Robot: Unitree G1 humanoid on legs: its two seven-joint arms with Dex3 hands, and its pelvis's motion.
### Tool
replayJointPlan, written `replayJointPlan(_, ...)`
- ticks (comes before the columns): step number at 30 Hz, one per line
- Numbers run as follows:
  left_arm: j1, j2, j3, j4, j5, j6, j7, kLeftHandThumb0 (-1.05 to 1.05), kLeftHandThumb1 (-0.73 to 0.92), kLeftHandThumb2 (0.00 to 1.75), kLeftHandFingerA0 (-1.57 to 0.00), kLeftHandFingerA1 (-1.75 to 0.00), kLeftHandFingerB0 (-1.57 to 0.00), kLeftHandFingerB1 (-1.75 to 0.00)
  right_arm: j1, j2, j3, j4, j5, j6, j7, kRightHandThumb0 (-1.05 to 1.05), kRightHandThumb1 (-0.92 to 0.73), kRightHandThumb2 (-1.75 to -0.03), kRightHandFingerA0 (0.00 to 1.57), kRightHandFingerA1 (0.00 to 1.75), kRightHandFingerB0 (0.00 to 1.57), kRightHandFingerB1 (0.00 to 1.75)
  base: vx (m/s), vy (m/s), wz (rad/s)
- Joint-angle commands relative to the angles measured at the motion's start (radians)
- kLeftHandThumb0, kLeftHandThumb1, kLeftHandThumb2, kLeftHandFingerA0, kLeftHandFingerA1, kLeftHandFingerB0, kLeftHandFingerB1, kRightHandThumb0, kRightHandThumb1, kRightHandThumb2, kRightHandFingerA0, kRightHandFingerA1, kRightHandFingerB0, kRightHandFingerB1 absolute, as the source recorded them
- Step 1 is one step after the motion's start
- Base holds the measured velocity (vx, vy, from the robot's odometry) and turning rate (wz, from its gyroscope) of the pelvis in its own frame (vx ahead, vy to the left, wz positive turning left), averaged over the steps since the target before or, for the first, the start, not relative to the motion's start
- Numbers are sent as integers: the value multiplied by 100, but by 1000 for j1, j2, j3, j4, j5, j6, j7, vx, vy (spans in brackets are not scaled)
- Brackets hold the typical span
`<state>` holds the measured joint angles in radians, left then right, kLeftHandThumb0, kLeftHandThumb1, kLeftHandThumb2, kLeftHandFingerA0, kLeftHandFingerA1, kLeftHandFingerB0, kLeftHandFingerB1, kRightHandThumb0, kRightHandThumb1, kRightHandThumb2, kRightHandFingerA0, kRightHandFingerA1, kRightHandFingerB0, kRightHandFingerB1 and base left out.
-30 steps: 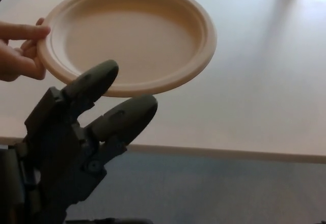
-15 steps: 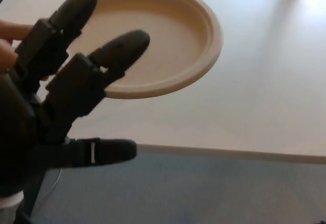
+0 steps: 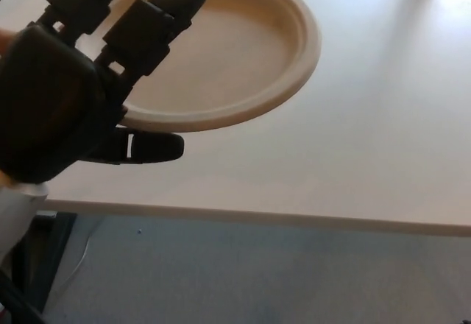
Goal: A person passes a plate to the robot and the robot grabs it with its left hand and places it at the centre of the table infront of it
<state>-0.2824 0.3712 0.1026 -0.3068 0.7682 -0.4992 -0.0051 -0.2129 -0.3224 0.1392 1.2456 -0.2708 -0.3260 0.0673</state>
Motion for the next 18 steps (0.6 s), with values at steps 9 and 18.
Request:
replayJointPlan(9, -13, 69, -102, -22, 143, 228, -187, -84, 48, 90, -9, -30, 0, -23, -5, -25, -6, -4, 4, 10, 24, -74, -79, -63, 37, 60, 22, 46, 0, 0, 0)
replayJointPlan(18, -62, 40, -168, 82, 200, 254, -38, -16, 50, 93, -112, -117, -12, -47, -10, -24, -2, -6, 2, 13, 32, -73, -60, -100, 32, 63, 18, 54, 0, 0, 0)
